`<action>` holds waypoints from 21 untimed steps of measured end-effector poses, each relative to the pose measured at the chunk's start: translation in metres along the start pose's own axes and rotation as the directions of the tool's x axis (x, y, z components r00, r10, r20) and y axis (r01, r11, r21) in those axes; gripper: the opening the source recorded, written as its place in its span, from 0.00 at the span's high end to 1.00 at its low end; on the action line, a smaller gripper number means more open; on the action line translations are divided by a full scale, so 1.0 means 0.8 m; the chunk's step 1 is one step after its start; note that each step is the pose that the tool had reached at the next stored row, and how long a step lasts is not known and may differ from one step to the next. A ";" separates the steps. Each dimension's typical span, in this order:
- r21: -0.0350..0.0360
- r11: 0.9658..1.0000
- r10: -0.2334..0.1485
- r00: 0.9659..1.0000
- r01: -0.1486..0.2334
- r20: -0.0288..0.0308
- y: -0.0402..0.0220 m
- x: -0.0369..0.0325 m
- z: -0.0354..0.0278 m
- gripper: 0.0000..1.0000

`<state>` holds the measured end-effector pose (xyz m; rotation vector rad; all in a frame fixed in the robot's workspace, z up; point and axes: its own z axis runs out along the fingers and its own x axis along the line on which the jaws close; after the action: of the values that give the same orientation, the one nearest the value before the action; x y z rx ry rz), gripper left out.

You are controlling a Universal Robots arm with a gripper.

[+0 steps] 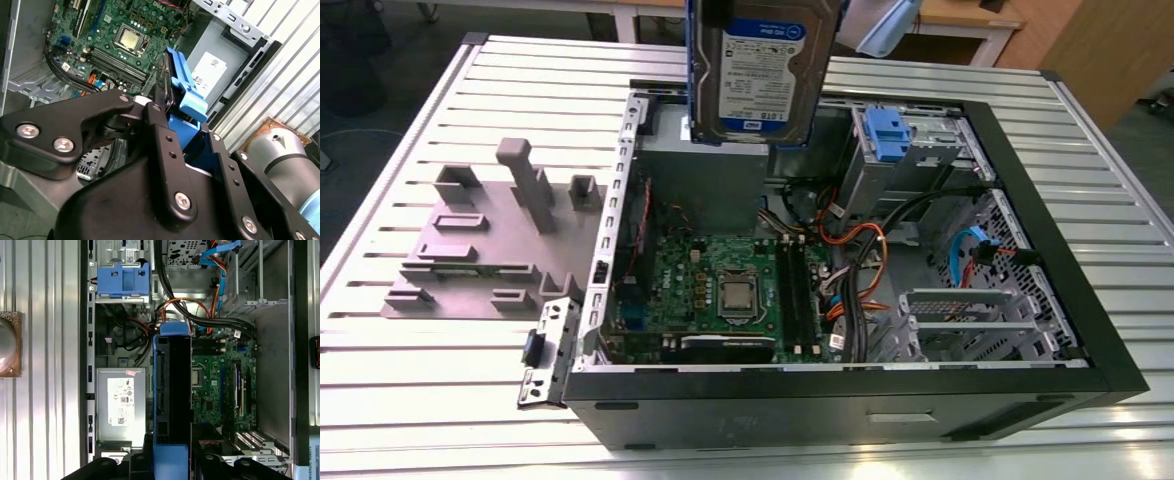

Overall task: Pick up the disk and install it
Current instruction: 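Pick up the disk, then insert the disk into the insertion slot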

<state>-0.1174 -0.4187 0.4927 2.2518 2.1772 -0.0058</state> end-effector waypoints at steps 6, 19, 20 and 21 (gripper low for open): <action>0.000 1.000 0.000 1.000 0.000 0.000 0.0001 -0.0004 0.0000 0.64; 0.000 1.000 0.000 1.000 0.000 0.000 0.0007 -0.0090 0.0003 0.64; 0.000 1.000 0.000 1.000 0.000 0.000 0.0007 -0.0113 0.0004 0.64; 0.000 1.000 0.000 1.000 0.000 0.000 0.0008 -0.0136 0.0005 0.64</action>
<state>-0.1171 -0.4296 0.4924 2.2517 2.1772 -0.0056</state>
